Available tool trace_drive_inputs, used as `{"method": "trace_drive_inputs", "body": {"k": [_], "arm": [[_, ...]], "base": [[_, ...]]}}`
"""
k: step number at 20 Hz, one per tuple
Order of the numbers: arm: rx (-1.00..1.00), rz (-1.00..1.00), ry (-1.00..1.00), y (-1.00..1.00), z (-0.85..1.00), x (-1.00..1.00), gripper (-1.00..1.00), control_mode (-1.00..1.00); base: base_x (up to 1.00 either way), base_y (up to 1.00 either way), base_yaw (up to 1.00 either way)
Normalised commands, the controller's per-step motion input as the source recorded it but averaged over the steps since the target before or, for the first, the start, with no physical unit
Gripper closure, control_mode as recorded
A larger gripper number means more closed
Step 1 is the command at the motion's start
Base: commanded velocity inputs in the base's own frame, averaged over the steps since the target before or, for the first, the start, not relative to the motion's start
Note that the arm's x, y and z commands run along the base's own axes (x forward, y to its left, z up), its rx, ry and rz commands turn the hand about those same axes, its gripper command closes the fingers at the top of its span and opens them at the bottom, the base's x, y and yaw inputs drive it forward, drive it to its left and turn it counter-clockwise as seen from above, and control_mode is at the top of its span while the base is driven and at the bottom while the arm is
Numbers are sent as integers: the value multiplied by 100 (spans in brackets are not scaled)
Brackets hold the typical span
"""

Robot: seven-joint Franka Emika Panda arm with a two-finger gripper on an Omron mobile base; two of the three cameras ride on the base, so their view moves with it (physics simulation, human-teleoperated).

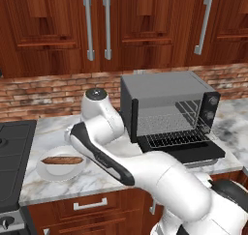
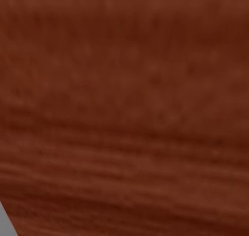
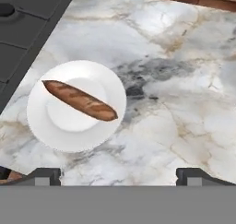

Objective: Pull the toaster oven rack outwards. Pick up the baguette from the plate and place it on the toaster oven rack. Close the toaster oven door fully and set the temperature to the lowest setting.

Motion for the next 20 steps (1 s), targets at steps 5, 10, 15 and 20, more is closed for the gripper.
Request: {"method": "trace_drive_inputs", "body": {"k": [5,10,15,20], "arm": [[-9,47,1,59,-61,64,-100,-100],[0,57,5,47,-36,37,-100,-100],[-9,26,0,4,-13,4,-100,-100],[-21,8,3,19,-2,0,-100,-100]], "base": [[0,0,0],[0,0,0],[0,0,0],[0,0,0]]}}
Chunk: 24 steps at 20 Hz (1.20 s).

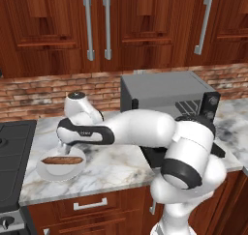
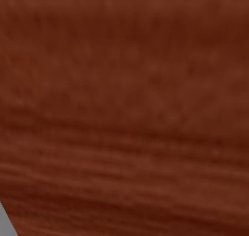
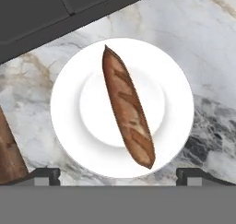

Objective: Pull the toaster oven rack outwards. Pick up the baguette from the plate and place it on the toaster oven rack. Close the toaster oven door fully and set the temperature to the lowest setting.

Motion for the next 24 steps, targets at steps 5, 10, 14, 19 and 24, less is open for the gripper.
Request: {"method": "trace_drive_inputs", "body": {"k": [5,10,14,19,24], "arm": [[-15,0,0,25,-19,14,-100,-100],[-3,0,0,20,-36,24,-100,-100],[0,0,5,26,-25,41,-100,-100],[-2,0,12,13,-13,23,-100,-100],[-3,0,9,7,-31,0,-100,-100]], "base": [[0,0,0],[0,0,0],[0,0,0],[0,0,0],[0,0,0]]}}
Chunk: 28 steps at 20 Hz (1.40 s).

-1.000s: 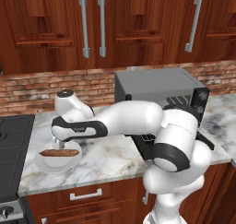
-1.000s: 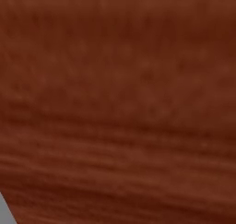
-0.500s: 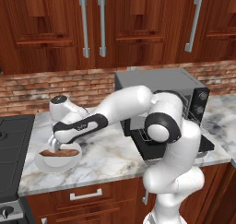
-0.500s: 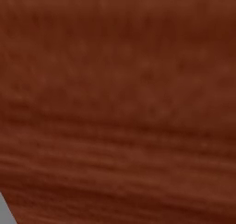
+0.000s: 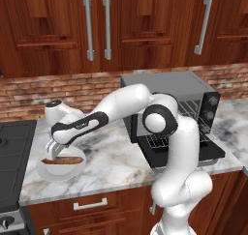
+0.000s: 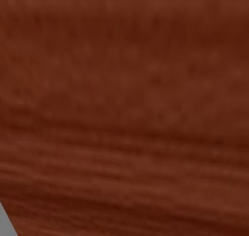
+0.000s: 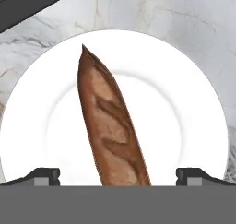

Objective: Pull the toaster oven rack outwards. Pick up the baguette from the plate and place it on the toaster oven rack. Close the toaster oven door fully and set the temperature to the lowest setting.

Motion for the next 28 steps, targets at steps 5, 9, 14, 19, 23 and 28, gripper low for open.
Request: {"method": "trace_drive_inputs", "body": {"k": [5,9,14,19,23,28], "arm": [[-6,0,7,5,-30,0,-100,-100],[-7,0,0,0,-13,1,-100,-100],[-4,0,0,0,-21,0,-100,-100],[0,0,0,0,-39,0,-100,-100],[0,0,0,1,-33,0,-100,-100],[0,0,0,0,0,0,-100,-100]], "base": [[0,0,0],[0,0,0],[0,0,0],[0,0,0],[0,0,0],[0,0,0]]}}
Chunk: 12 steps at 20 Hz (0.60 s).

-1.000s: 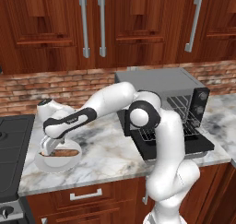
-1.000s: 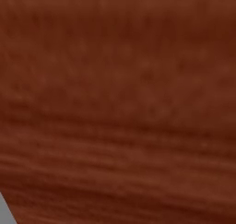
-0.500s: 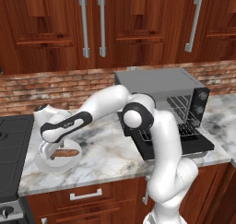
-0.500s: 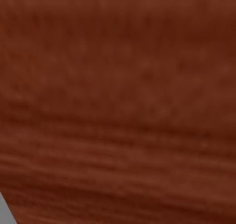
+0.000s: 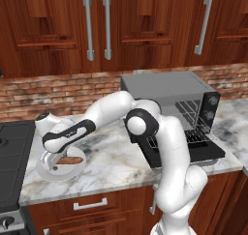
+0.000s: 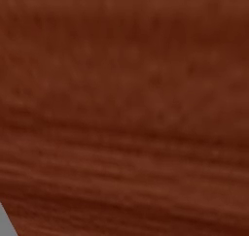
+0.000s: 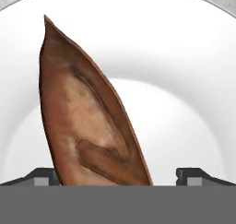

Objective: Pull the toaster oven rack outwards. Pick up the baguette from the plate and place it on the toaster oven rack. Close the toaster oven door fully and set the temperature to the lowest setting.

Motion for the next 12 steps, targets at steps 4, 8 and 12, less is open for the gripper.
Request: {"method": "trace_drive_inputs", "body": {"k": [4,8,12], "arm": [[0,0,0,0,0,0,100,-100],[0,0,0,0,0,0,100,-100],[0,0,-1,-1,4,0,100,-100]], "base": [[0,0,0],[0,0,0],[0,0,0]]}}
